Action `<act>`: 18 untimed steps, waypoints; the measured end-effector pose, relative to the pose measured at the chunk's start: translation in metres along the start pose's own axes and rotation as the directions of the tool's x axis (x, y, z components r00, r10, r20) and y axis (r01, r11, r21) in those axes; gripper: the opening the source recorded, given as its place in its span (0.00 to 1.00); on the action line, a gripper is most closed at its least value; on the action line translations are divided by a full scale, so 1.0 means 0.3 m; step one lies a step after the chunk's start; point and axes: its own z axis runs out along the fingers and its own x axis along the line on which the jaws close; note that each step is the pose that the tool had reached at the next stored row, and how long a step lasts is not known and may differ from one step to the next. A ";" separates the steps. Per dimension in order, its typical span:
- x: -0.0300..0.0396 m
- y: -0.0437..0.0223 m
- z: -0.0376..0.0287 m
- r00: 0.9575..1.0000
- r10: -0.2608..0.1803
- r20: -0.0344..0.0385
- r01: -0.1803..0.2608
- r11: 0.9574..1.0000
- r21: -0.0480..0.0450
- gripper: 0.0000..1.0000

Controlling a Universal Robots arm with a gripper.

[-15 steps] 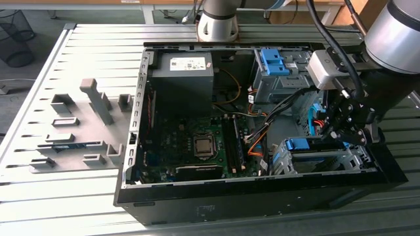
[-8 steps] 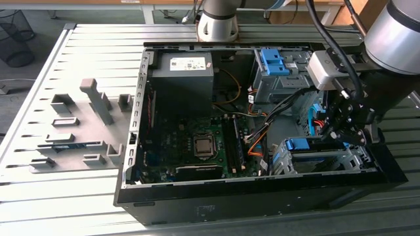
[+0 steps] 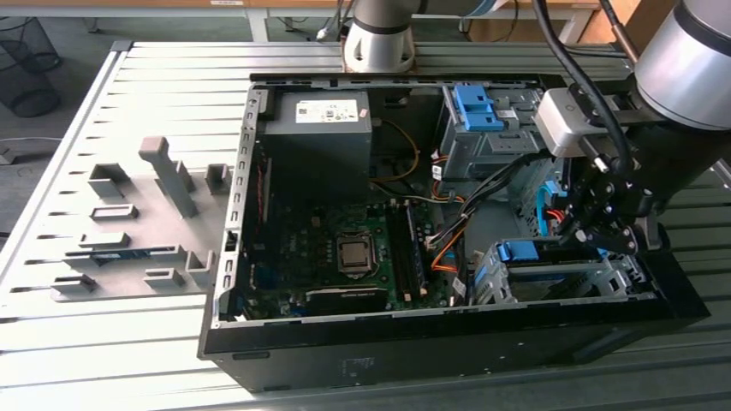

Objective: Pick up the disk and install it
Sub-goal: 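Insert the first disk wire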

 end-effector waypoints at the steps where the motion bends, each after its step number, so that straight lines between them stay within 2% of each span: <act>1: 0.000 0.000 0.000 1.000 0.001 0.000 -0.001 1.000 0.000 0.16; 18: 0.002 0.000 0.002 1.000 0.006 -0.001 -0.006 1.000 0.000 0.16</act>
